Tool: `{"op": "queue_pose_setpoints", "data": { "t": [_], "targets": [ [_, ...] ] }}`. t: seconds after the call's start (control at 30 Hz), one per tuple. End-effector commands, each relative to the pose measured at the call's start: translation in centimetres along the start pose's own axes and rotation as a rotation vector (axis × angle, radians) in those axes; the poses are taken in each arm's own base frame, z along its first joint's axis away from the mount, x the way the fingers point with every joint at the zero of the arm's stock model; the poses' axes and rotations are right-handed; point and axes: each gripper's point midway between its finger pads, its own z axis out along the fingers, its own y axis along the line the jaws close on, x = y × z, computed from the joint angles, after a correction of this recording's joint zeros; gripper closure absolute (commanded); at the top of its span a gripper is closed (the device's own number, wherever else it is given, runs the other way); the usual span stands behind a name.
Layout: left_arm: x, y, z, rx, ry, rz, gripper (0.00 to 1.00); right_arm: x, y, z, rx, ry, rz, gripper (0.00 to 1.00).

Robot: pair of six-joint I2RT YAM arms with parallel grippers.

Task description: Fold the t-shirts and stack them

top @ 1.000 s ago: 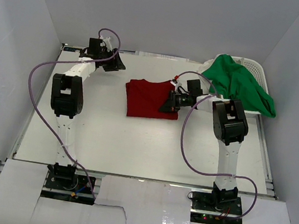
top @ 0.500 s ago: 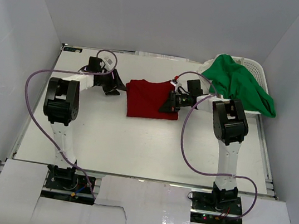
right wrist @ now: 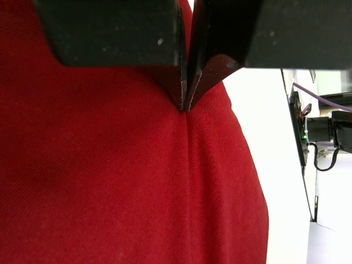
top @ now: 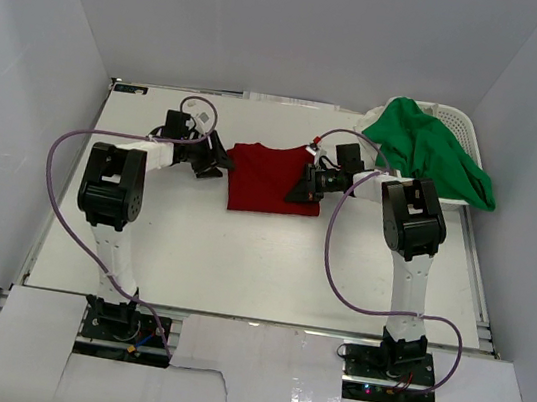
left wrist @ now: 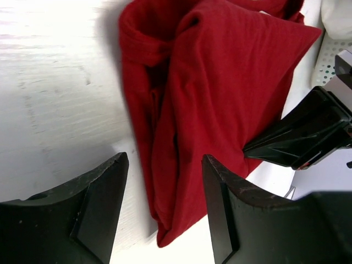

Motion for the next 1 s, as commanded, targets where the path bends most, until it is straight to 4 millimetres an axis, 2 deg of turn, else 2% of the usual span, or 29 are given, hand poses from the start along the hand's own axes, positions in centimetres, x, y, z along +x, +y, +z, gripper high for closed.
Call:
{"op": "queue_pose_setpoints", "data": {
  "t": [0.0, 0.27, 0.47, 0.8, 0.97],
  "targets": [
    [-0.7, -1.9, -0.2, 0.055, -0.031, 0.036, 0.34, 3.1, -1.7, 0.4, 0.051, 0.065, 0.062, 0.92],
    [0.1, -1.4, 1.0, 0.032, -0.015, 0.042, 0.31, 3.0, -1.5, 0.3, 0.047, 0.065, 0.059, 0.92],
    [1.0, 0.3, 1.1, -0.05, -0.019, 0.043, 0.32, 2.9, -1.6, 0.3, 0.047, 0.064, 0.055, 0.92],
    [3.1, 0.6, 2.7, 0.021, 0.028, -0.027, 0.37, 2.8, -1.5, 0.3, 0.046, 0.065, 0.056, 0.92],
    [3.3, 0.6, 3.0, 0.035, 0.021, -0.041, 0.39, 2.9, -1.6, 0.3, 0.048, 0.066, 0.056, 0.92]
  ]
}}
